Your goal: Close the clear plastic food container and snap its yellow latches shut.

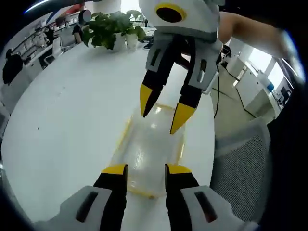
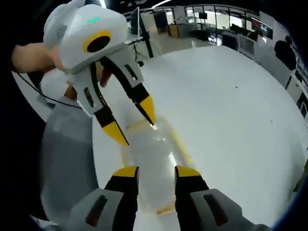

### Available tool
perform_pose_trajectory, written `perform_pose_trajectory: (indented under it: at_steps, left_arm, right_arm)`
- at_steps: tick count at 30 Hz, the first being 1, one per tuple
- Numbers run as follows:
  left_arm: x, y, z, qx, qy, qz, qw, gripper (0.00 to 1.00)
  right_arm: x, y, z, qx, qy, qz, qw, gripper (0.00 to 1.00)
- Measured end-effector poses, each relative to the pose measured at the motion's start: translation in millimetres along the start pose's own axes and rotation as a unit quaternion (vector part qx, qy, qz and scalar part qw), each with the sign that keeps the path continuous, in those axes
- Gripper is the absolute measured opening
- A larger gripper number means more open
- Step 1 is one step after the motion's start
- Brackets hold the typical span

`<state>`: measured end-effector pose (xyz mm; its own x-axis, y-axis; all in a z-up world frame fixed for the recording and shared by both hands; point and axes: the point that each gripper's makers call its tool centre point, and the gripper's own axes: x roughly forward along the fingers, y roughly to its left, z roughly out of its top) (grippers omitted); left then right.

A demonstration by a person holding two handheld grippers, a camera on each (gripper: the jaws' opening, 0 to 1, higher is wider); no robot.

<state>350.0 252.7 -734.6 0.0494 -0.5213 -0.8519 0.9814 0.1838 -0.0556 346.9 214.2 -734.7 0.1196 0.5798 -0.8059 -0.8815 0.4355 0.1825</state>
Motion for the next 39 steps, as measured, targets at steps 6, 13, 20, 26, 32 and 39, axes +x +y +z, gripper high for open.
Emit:
perform_pose_trajectory:
  at_steps: [6,13,20,26,32,39]
  left_arm:
    - [8.9,-3.5,2.6,0.007,0.006,-0.002,1.0,0.28]
    - [21.9,-13.6,-2.3,0.04,0.028,-0.006,0.9988,0.25]
    - [24.0,-15.1,-3.5,0.03,0.027,-0.009,0.9991,0.33]
    - [24.3,-19.4,-3.5,0.033,0.027,-0.005,0.9991,0.37]
    - [28.7,-27.2,-3.5,0.052,0.018,0.013,0.9984,0.5]
    - [29.4,-27.0,-5.2,0.081,0.028,0.029,0.9959,0.52]
  right_arm:
    - [4.9,-3.1,-0.6,-0.016,0.009,-0.006,0.9998,0.26]
    - [12.5,-3.8,7.1,-0.026,0.008,-0.002,0.9996,0.26]
    - [17.9,-15.0,12.4,-0.028,0.006,-0.014,0.9995,0.28]
    - [23.9,-34.6,18.7,0.005,-0.022,-0.027,0.9994,0.45]
    - [30.1,-28.9,3.4,0.007,0.023,0.013,0.9996,0.48]
    - [28.3,-29.3,1.5,-0.009,0.036,0.019,0.9991,0.49]
